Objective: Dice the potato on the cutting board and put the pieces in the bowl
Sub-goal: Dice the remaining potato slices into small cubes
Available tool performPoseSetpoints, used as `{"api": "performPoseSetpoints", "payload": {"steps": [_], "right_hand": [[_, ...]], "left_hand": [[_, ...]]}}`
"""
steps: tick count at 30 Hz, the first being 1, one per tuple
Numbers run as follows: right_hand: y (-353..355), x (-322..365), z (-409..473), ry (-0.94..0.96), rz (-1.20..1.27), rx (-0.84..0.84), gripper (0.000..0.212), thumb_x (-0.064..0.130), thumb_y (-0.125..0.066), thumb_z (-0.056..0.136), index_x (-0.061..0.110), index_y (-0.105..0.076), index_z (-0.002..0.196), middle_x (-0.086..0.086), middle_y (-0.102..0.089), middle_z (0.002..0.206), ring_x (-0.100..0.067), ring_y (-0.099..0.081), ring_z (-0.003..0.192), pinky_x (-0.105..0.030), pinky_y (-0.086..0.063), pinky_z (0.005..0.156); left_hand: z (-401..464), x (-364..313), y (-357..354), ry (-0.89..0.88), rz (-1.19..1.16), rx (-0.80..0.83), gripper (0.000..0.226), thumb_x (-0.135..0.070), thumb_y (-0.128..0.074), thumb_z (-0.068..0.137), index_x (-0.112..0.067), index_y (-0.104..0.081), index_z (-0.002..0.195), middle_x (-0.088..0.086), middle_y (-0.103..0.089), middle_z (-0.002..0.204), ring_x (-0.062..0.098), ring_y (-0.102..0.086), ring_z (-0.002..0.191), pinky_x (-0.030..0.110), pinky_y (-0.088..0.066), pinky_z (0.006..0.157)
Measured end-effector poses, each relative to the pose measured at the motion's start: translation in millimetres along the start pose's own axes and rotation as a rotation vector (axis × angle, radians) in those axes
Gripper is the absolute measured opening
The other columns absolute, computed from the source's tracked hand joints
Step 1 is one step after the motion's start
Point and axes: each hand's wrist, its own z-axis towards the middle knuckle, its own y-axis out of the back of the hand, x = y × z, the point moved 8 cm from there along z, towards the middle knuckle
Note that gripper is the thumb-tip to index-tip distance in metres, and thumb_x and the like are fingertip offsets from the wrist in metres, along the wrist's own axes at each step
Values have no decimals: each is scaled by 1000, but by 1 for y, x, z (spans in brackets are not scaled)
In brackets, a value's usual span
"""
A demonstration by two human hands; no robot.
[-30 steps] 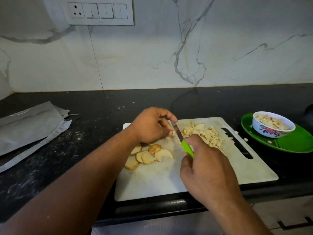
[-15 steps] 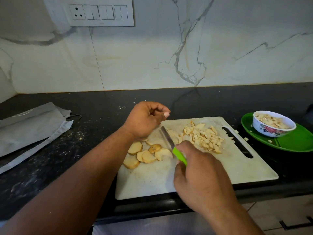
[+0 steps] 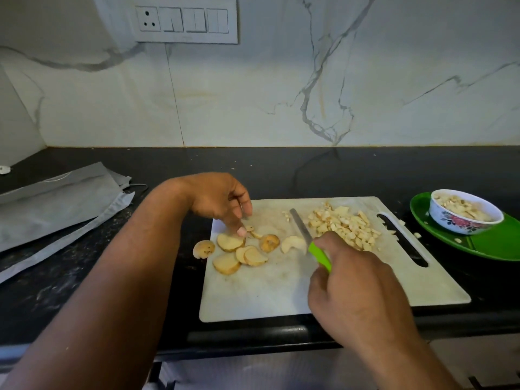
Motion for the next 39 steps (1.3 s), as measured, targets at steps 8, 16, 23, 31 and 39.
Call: {"api": "performPoseSetpoints", "payload": {"steps": [8, 16, 23, 31, 39], "right_hand": [[-18, 6, 9, 17, -20, 52, 33, 36, -50, 92, 38, -44, 124, 11, -47, 69, -5, -42, 57, -18, -28, 48], [-2, -9, 5, -38, -42, -12, 35, 38, -50, 92, 40, -45, 126, 12, -46, 68, -5, -38, 54, -15, -25, 46], [-9, -11, 2, -33, -13, 75, 33, 38, -50, 91, 40, -45, 124, 12, -47, 70, -5, -40, 57, -17, -31, 50], [4, -36, 5, -119, -26, 71, 32, 36, -55, 89, 42, -49, 120, 14, -50, 70, -2, -47, 60, -18, -32, 48], [4, -26, 13, -100, -45, 49, 36, 36, -55, 89, 42, -51, 125, 16, -48, 73, -3, -41, 58, -13, -27, 48]], "left_hand": [[-4, 2, -15, 122, 96, 109, 64, -29, -102, 57, -35, -65, 107, -4, -68, 110, 18, -64, 108, 39, -50, 102], [-5, -3, -16, 77, 44, 125, 50, -27, -100, 59, -33, -72, 100, -2, -62, 91, 16, -65, 86, 25, -53, 70], [-9, -16, 14, -101, -165, -182, 33, -26, -95, 68, -25, -76, 94, -7, -78, 90, 8, -74, 84, 24, -54, 78], [30, -44, -12, -106, -261, -473, 9, -30, -79, 92, -36, -77, 98, -14, -76, 91, 1, -70, 87, 31, -58, 93], [34, -33, -23, -147, -4, -218, 50, -41, -83, 86, -39, -67, 134, -24, -66, 125, -2, -58, 108, 26, -44, 102]]}}
